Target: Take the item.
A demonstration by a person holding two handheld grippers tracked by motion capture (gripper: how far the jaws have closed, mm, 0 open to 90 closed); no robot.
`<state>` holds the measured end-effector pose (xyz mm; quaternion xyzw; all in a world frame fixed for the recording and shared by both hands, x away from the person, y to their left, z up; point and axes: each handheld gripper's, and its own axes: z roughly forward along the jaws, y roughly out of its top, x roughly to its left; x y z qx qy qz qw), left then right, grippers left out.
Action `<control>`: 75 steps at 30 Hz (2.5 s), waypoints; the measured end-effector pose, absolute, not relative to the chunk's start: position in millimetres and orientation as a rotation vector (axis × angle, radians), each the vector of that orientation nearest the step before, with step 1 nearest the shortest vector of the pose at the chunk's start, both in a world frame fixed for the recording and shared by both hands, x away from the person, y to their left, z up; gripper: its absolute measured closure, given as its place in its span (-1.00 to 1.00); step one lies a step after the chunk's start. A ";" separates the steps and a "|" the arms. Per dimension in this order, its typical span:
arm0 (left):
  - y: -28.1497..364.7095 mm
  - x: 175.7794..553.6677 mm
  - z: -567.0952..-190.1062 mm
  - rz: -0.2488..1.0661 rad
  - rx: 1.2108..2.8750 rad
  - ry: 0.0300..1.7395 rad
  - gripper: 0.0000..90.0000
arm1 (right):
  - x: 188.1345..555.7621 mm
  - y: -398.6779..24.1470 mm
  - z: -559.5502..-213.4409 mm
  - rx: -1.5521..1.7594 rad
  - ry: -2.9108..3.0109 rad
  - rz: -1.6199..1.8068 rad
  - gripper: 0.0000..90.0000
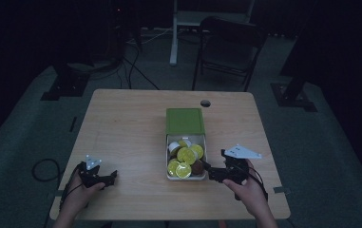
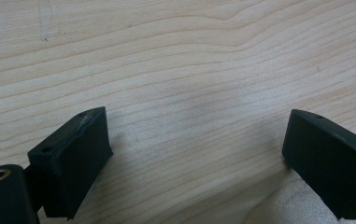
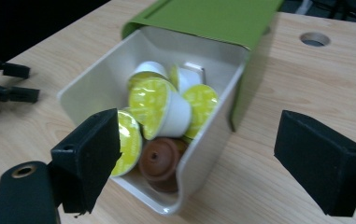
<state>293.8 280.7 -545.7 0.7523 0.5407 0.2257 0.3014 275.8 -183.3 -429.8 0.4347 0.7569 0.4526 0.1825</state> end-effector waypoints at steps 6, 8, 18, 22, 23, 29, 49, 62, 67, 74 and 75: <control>280.7 293.8 -545.7 0.599 1.995 1.434 -0.82 | 273.9 -168.5 -427.1 1.174 2.169 1.285 -0.69; 280.7 293.8 -545.7 0.599 1.996 1.434 -0.82 | 273.7 -165.9 -427.1 1.167 2.176 1.287 -0.69; 280.7 293.8 -545.7 0.599 1.996 1.434 -0.82 | 273.9 -140.2 -435.3 1.107 2.235 1.288 -0.68; 280.7 293.8 -545.7 0.599 1.995 1.434 -0.82 | 274.6 -130.7 -443.3 1.080 2.268 1.279 -0.68; 280.6 293.8 -545.7 0.599 1.994 1.435 -0.82 | 274.9 -128.3 -445.7 1.070 2.280 1.275 -0.68; 280.7 293.8 -545.7 0.599 1.995 1.434 -0.82 | 275.9 -114.5 -458.4 1.037 2.333 1.247 -0.68; 280.6 293.8 -545.7 0.599 1.994 1.435 -0.82 | 281.9 -90.8 -483.8 1.049 2.357 1.169 -0.45; 280.7 293.8 -545.7 0.599 1.995 1.435 -0.82 | 286.4 -82.3 -495.2 1.046 2.352 1.112 -0.15; 280.7 293.7 -545.7 0.599 1.995 1.435 -0.82 | 287.7 -81.2 -496.3 1.037 2.357 1.108 -0.13; 280.7 293.8 -545.7 0.599 1.995 1.435 -0.82 | 290.6 -82.3 -494.8 1.023 2.379 1.110 -0.12; 280.7 293.8 -545.7 0.599 1.995 1.435 -0.82 | 290.5 -82.6 -494.4 1.021 2.381 1.111 -0.12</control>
